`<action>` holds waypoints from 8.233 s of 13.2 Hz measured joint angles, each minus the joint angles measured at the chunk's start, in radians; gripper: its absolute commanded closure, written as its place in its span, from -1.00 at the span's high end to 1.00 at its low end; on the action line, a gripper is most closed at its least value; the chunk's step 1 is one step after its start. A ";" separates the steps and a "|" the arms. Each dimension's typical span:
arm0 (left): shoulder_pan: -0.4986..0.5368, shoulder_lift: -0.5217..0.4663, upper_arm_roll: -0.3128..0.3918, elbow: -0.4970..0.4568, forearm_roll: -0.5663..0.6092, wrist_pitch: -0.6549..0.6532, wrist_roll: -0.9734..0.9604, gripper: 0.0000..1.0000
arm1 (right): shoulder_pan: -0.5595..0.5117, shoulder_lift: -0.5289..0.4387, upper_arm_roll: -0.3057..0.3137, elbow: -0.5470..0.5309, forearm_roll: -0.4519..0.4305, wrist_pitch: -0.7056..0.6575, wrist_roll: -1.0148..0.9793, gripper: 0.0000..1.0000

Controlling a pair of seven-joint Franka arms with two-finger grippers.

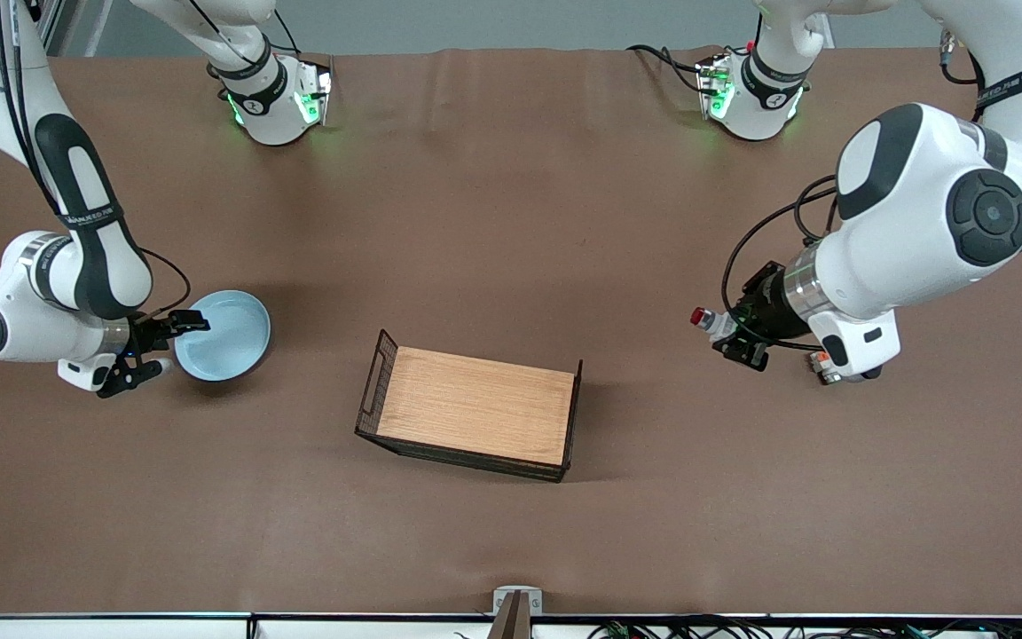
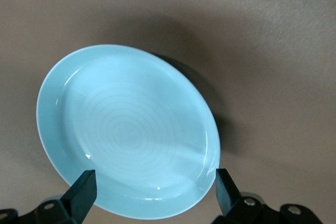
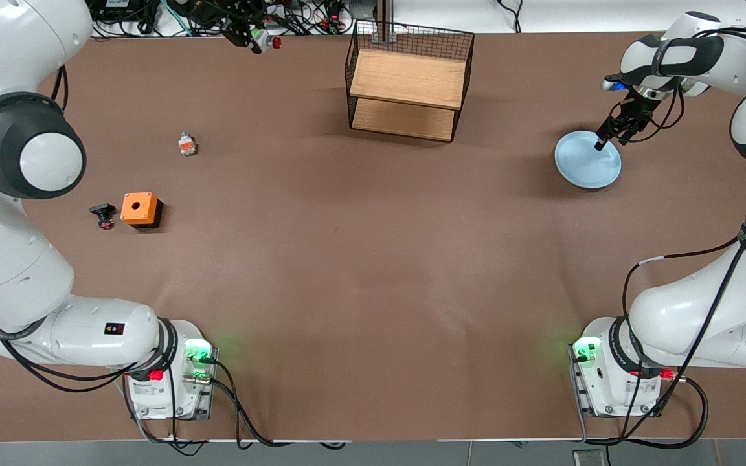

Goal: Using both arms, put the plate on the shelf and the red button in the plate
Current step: 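Grasp the light blue plate rim with the right gripper and lift it, then carry the plate with the right gripper over the wooden tray, then lower the plate into the tray while the left gripper carries the button over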

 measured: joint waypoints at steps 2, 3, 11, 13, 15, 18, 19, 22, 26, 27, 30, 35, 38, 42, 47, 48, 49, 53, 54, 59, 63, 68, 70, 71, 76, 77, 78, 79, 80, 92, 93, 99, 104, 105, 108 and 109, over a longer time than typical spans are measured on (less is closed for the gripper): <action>-0.015 0.006 0.000 0.025 0.000 0.000 -0.058 -0.99 | 0.000 0.006 0.000 -0.009 0.000 0.051 -0.022 0.96; -0.018 0.006 0.000 0.034 0.000 0.000 -0.080 -0.99 | 0.000 0.014 0.000 -0.017 0.000 0.087 -0.038 0.95; -0.012 0.017 0.000 0.042 0.000 0.000 -0.087 -0.99 | 0.000 0.050 -0.002 -0.046 0.000 0.175 -0.078 0.37; -0.010 0.017 0.000 0.042 0.000 0.000 -0.080 -0.99 | 0.000 0.050 -0.002 -0.046 0.000 0.175 -0.112 0.13; -0.009 0.017 0.000 0.042 0.000 0.000 -0.078 -0.99 | 0.000 0.050 -0.004 -0.046 0.000 0.179 -0.148 0.03; -0.008 0.017 0.000 0.042 0.000 0.000 -0.063 -0.99 | -0.002 0.051 -0.007 -0.046 0.000 0.190 -0.209 -0.05; -0.008 0.018 0.000 0.042 0.000 0.000 -0.062 -0.99 | -0.005 0.054 -0.008 -0.046 0.000 0.202 -0.231 -0.11; -0.006 0.018 0.000 0.042 0.000 0.000 -0.058 -0.99 | -0.019 0.060 -0.008 -0.046 0.000 0.218 -0.278 -0.42; 0.000 0.019 0.000 0.042 0.000 0.000 -0.044 -0.99 | -0.023 0.061 -0.013 -0.045 0.000 0.223 -0.311 -0.85; 0.000 0.019 0.000 0.042 0.000 0.000 -0.043 -0.99 | -0.023 0.061 -0.014 -0.045 0.000 0.222 -0.312 -0.96; 0.002 0.019 0.000 0.042 0.000 0.000 -0.043 -0.99 | -0.023 0.054 -0.014 -0.032 0.012 0.183 -0.312 -1.00; 0.004 0.019 0.001 0.042 0.000 0.000 -0.043 -0.99 | -0.023 0.050 -0.026 0.042 0.030 0.002 -0.251 -1.00; 0.004 0.019 0.001 0.042 0.000 0.000 -0.042 -0.99 | -0.019 0.018 -0.026 0.083 0.058 -0.116 -0.162 -1.00; 0.004 0.019 0.001 0.042 0.000 0.000 -0.042 -0.99 | 0.030 -0.042 -0.022 0.197 0.094 -0.371 0.068 -1.00; 0.003 0.019 0.001 0.042 0.000 0.000 -0.042 -0.99 | 0.131 -0.141 -0.024 0.262 0.208 -0.535 0.439 -1.00; 0.003 0.019 0.001 0.042 0.000 0.000 -0.042 -0.99 | 0.151 -0.155 -0.040 0.262 0.242 -0.556 0.504 -1.00; 0.003 0.019 0.001 0.042 0.000 0.000 -0.042 -0.99 | 0.174 -0.167 -0.064 0.263 0.272 -0.577 0.556 -1.00; 0.002 0.020 0.001 0.042 0.000 0.000 -0.042 -0.99 | 0.241 -0.220 -0.142 0.263 0.313 -0.637 0.668 -1.00; 0.002 0.020 0.001 0.042 0.000 0.000 -0.042 -0.99 | 0.258 -0.235 -0.159 0.263 0.332 -0.648 0.700 -1.00; 0.002 0.021 0.001 0.042 0.000 0.000 -0.042 -0.99 | 0.403 -0.286 -0.229 0.263 0.441 -0.653 0.953 -1.00; 0.002 0.021 0.001 0.042 0.000 0.000 -0.042 -0.99 | 0.539 -0.291 -0.271 0.263 0.501 -0.569 1.096 -1.00; -0.001 0.022 0.001 0.042 0.000 0.000 -0.042 -0.99 | 0.667 -0.291 -0.282 0.246 0.503 -0.407 1.246 -1.00; -0.002 0.024 0.000 0.042 0.000 -0.001 -0.042 -0.99 | 0.709 -0.291 -0.283 0.231 0.503 -0.334 1.285 -1.00; -0.003 0.025 0.000 0.042 0.000 -0.001 -0.042 -0.99 | 0.736 -0.291 -0.284 0.216 0.503 -0.279 1.302 -1.00; -0.003 0.028 0.000 0.042 0.000 -0.001 -0.042 -0.99 | 0.876 -0.284 -0.284 0.188 0.504 -0.082 1.449 -1.00; -0.003 0.029 0.000 0.042 0.000 -0.001 -0.042 -0.99 | 0.895 -0.281 -0.284 0.186 0.504 -0.061 1.468 -1.00; -0.003 0.031 0.000 0.042 0.000 -0.001 -0.042 -0.99 | 0.912 -0.275 -0.284 0.183 0.504 -0.039 1.479 -1.00; -0.003 0.032 0.000 0.042 0.000 -0.001 -0.042 -0.99 | 0.926 -0.267 -0.284 0.179 0.504 -0.017 1.482 -1.00; -0.003 0.033 0.000 0.042 0.000 -0.001 -0.042 -0.99 | 0.937 -0.257 -0.284 0.176 0.504 0.004 1.483 -1.00; -0.003 0.034 0.000 0.042 0.000 -0.001 -0.042 -0.99 | 0.965 -0.135 -0.284 0.175 0.504 0.190 1.482 -1.00; -0.001 0.034 0.000 0.042 0.000 -0.001 -0.042 -0.99 | 0.965 -0.130 -0.284 0.175 0.504 0.197 1.482 -1.00; 0.003 0.034 0.001 0.043 0.000 -0.001 -0.032 -0.99 | 0.965 -0.085 -0.284 0.177 0.504 0.272 1.476 -1.00; -0.001 0.034 0.000 0.050 0.000 -0.001 -0.028 -0.99 | 0.965 -0.046 -0.285 0.192 0.504 0.304 1.475 -1.00; -0.002 0.034 0.000 0.050 0.000 -0.001 -0.028 -0.99 | 0.965 -0.041 -0.285 0.193 0.504 0.304 1.475 -1.00; -0.002 0.034 0.000 0.050 0.000 -0.001 -0.028 -0.99 | 0.965 -0.021 -0.286 0.199 0.504 0.308 1.475 -1.00; -0.002 0.034 0.000 0.050 0.000 -0.001 -0.028 -0.99 | 0.965 -0.013 -0.286 0.203 0.504 0.309 1.474 -1.00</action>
